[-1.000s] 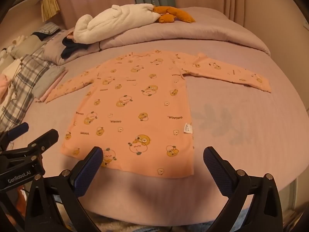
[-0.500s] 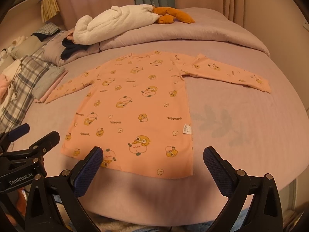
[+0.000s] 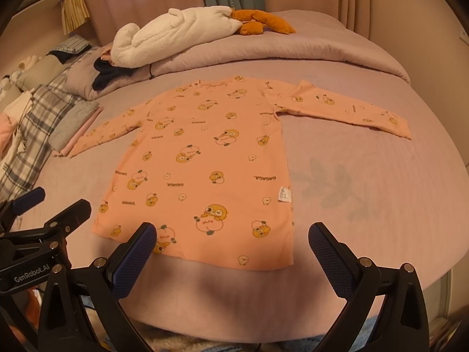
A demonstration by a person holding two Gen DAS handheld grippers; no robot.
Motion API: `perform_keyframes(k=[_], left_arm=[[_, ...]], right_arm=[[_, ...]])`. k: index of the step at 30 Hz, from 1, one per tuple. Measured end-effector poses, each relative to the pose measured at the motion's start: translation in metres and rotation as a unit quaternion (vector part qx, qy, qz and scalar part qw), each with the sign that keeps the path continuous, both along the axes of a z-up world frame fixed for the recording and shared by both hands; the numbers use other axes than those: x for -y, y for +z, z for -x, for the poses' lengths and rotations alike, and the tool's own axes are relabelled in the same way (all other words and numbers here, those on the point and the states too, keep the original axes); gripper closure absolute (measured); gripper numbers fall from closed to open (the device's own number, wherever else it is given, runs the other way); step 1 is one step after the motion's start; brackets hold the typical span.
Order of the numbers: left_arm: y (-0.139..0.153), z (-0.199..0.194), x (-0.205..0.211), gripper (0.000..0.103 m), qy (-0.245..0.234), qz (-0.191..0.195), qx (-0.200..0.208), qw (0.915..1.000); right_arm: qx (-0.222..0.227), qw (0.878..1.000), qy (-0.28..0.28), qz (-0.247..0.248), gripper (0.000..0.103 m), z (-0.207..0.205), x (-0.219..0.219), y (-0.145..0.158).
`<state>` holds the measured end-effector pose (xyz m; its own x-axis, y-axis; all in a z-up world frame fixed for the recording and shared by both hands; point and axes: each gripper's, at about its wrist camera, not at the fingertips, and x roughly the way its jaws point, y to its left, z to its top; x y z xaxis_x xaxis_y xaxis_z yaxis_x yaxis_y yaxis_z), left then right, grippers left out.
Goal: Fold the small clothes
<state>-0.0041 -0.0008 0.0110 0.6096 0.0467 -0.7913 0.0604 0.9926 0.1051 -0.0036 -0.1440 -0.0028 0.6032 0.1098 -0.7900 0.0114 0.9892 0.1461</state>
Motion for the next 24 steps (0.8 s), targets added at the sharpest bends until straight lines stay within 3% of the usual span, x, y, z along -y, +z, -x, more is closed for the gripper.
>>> perform_keyframes(k=[24], left_arm=[[-0.0017, 0.0039, -0.0012, 0.0, -0.002, -0.003, -0.002, 1.0]], right_arm=[[0.0, 1.0, 0.001, 0.0, 0.001, 0.001, 0.0, -0.0011]])
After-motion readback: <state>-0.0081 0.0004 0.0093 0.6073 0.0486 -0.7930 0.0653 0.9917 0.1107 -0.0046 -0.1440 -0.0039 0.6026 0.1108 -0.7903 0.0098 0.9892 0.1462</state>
